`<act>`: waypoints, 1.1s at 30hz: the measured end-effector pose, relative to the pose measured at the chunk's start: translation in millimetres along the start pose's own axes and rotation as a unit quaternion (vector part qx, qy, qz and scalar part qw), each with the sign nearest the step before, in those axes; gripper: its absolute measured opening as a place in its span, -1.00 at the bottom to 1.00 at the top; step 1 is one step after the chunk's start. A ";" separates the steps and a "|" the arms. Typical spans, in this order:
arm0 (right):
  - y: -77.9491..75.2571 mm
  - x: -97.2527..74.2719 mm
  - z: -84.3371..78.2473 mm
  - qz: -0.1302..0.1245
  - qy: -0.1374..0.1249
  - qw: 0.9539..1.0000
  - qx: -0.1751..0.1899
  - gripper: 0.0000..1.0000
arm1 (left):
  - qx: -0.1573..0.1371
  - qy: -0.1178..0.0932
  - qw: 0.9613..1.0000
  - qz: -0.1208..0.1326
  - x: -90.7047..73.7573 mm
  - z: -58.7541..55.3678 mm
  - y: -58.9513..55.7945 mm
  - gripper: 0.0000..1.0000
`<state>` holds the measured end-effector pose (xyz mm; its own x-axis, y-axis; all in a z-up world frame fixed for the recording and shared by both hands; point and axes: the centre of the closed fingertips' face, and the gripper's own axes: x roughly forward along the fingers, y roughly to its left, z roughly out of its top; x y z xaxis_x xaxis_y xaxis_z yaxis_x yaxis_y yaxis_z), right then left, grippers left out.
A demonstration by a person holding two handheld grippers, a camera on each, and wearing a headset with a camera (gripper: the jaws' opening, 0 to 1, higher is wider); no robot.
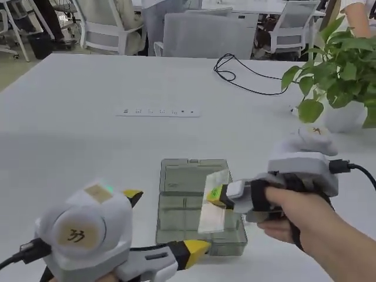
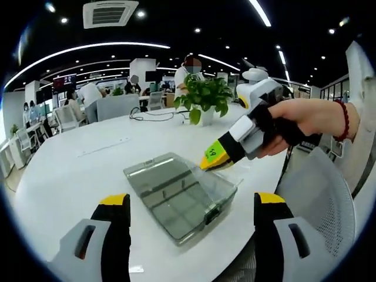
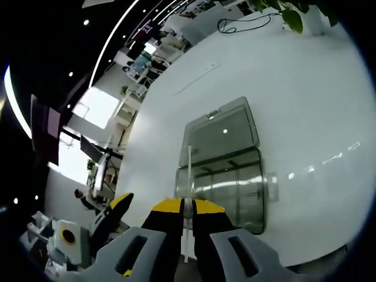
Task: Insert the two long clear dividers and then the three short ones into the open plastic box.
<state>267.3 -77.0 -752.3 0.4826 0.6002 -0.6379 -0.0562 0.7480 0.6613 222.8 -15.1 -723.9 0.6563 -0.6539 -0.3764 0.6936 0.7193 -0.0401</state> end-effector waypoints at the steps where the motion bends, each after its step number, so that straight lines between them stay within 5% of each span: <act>1: -3.1 0.1 -0.2 -0.008 0.007 1.000 0.000 -0.87 | 0.000 -0.001 1.000 -0.002 -0.1 0.5 -0.4 0.82; 18: -30.5 8.0 1.0 -0.085 0.090 0.992 -0.016 -0.87 | 0.031 -0.013 0.999 -0.028 2.4 2.4 -2.2 1.00; 33: -45.6 22.3 -3.6 -0.111 0.147 0.983 -0.009 -0.87 | 0.050 -0.004 0.999 -0.019 4.7 -2.5 1.6 0.98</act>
<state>277.5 -96.7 -798.2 0.2117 0.4746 -0.8544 0.0048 0.8737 0.4865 226.3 -16.4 -728.1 0.6301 -0.6828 -0.3697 0.7448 0.6662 0.0390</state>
